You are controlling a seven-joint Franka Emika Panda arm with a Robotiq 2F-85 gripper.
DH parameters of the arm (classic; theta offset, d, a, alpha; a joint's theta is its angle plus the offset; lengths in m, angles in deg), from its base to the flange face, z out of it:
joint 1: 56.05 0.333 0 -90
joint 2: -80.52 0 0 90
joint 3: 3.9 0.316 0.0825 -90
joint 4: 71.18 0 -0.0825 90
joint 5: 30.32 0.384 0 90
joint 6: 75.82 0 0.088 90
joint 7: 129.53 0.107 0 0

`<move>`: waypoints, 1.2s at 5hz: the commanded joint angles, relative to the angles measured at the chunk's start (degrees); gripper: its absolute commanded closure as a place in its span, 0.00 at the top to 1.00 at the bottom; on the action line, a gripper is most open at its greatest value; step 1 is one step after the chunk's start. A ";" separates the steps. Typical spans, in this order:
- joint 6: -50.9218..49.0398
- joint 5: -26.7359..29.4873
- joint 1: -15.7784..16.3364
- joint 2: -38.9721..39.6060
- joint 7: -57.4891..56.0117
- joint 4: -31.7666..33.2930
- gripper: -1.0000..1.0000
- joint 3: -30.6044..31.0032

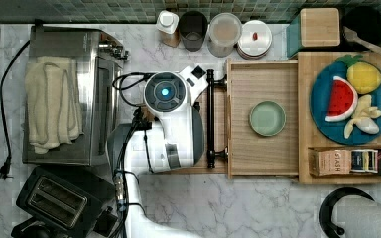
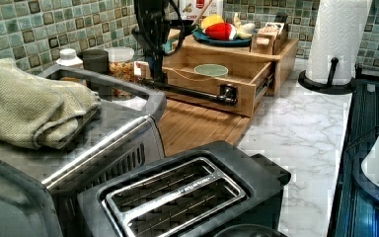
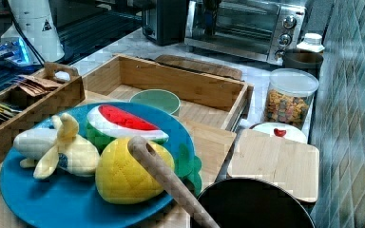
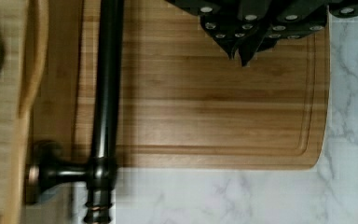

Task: Close the drawer.

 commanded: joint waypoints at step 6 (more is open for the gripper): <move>15.19 -9.95 -4.21 4.05 -11.93 10.88 0.00 -3.81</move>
